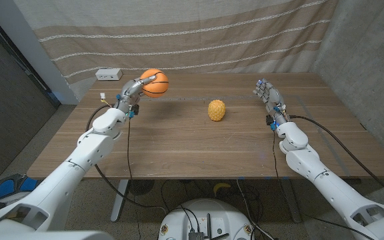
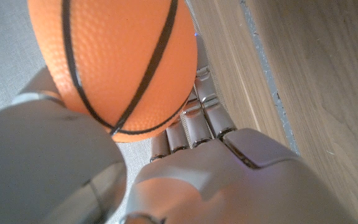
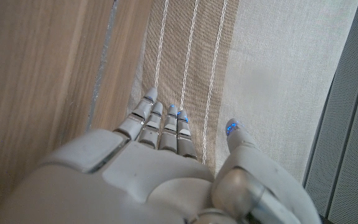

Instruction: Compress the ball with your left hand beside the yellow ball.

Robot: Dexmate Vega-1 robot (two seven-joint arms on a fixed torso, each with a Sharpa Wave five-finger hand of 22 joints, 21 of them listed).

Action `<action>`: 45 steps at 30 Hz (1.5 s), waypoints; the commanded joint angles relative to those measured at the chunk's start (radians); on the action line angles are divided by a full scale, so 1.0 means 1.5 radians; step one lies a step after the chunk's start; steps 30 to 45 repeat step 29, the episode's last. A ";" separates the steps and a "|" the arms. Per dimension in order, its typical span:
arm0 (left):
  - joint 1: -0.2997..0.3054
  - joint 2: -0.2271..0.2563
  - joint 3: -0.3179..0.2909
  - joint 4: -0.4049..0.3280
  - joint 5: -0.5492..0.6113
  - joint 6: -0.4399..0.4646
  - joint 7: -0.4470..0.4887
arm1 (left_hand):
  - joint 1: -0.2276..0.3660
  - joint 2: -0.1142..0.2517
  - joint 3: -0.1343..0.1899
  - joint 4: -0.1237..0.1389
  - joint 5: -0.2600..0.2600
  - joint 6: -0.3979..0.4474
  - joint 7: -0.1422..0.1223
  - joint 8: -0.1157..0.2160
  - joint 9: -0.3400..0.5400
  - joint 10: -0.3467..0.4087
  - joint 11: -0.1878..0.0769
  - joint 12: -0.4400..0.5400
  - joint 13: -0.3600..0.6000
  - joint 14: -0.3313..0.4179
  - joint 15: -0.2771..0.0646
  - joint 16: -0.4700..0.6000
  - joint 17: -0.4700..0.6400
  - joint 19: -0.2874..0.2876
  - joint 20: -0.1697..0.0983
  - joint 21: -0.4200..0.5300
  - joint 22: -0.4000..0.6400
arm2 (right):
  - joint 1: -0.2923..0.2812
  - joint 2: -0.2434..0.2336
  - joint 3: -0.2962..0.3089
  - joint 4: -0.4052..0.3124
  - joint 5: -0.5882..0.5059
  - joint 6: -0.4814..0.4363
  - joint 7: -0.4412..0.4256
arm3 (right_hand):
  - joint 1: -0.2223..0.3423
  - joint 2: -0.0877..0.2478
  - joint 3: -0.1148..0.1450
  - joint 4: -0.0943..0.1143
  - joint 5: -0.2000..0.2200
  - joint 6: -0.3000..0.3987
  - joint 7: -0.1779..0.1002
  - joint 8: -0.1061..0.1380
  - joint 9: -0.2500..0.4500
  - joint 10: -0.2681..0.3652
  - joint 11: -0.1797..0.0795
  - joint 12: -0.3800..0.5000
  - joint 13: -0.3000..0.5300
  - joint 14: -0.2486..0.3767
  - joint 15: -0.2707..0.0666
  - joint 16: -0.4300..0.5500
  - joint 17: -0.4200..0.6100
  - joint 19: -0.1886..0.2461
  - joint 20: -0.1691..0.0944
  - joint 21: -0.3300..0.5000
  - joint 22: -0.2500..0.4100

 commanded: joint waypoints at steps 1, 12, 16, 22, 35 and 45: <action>-0.020 -0.014 -0.006 0.067 -0.100 -0.025 -0.121 | 0.257 0.256 0.015 0.000 0.004 0.021 -0.017 0.002 0.002 0.102 -0.097 0.006 0.005 0.138 -0.198 0.002 0.003 -0.005 -0.089 0.009 0.001 | -0.009 -0.002 0.000 -0.019 -0.011 -0.002 -0.017 | -0.005 0.000 0.001 -0.006 -0.001 0.006 0.001 0.001 0.002 0.003 0.004 -0.003 0.002 0.004 -0.002 -0.002 0.001 0.005 0.001 -0.002 0.004; -0.029 -0.021 -0.010 0.101 -0.141 -0.024 -0.172 | 0.257 0.255 0.017 0.000 0.003 0.021 -0.018 0.001 0.003 0.102 -0.098 0.005 0.011 0.139 -0.198 0.001 0.003 -0.010 -0.089 0.019 -0.002 | -0.012 0.002 -0.001 -0.021 -0.017 0.004 -0.024 | -0.006 0.001 0.003 -0.007 -0.001 0.007 0.000 0.001 0.002 0.005 0.005 -0.002 0.002 0.005 -0.001 -0.003 0.001 0.008 0.002 -0.006 0.004; -0.036 -0.026 -0.011 0.116 -0.157 -0.022 -0.196 | 0.257 0.255 0.017 0.000 0.003 0.022 -0.017 0.000 0.003 0.102 -0.098 0.005 0.013 0.140 -0.198 0.001 0.004 -0.012 -0.089 0.022 -0.003 | -0.016 0.003 0.000 -0.023 -0.017 0.007 -0.027 | -0.007 0.000 0.003 -0.007 -0.001 0.007 0.002 0.000 0.002 0.005 0.007 -0.002 0.002 0.006 0.001 -0.002 0.001 0.009 0.004 -0.007 0.004; -0.054 -0.039 -0.007 0.148 -0.176 -0.019 -0.238 | 0.256 0.254 0.018 0.001 0.003 0.022 -0.018 0.000 0.004 0.102 -0.100 0.004 0.017 0.141 -0.198 0.001 0.005 -0.015 -0.088 0.027 -0.005 | -0.030 -0.002 0.005 -0.038 -0.023 0.010 -0.040 | -0.008 0.000 0.004 -0.008 -0.001 0.008 0.001 0.000 0.002 0.004 0.006 -0.003 0.001 0.005 0.000 -0.003 0.000 0.010 0.003 -0.010 0.004; -0.078 -0.044 0.000 0.182 -0.174 -0.014 -0.263 | 0.256 0.254 0.019 0.001 0.003 0.021 -0.018 -0.001 0.004 0.103 -0.100 0.004 0.019 0.141 -0.198 0.000 0.005 -0.017 -0.088 0.032 -0.007 | -0.056 -0.003 0.012 -0.070 -0.035 0.003 -0.078 | -0.009 0.000 0.005 -0.009 -0.001 0.008 0.001 0.001 0.002 0.006 0.005 -0.002 0.001 0.005 0.001 -0.003 0.000 0.012 0.004 -0.012 0.004; -0.078 -0.044 0.000 0.182 -0.174 -0.014 -0.263 | 0.256 0.254 0.019 0.001 0.003 0.021 -0.018 -0.001 0.004 0.103 -0.100 0.004 0.019 0.141 -0.198 0.000 0.005 -0.017 -0.088 0.032 -0.007 | -0.056 -0.003 0.012 -0.070 -0.035 0.003 -0.078 | -0.009 0.000 0.005 -0.009 -0.001 0.008 0.001 0.001 0.002 0.006 0.005 -0.002 0.001 0.005 0.001 -0.003 0.000 0.012 0.004 -0.012 0.004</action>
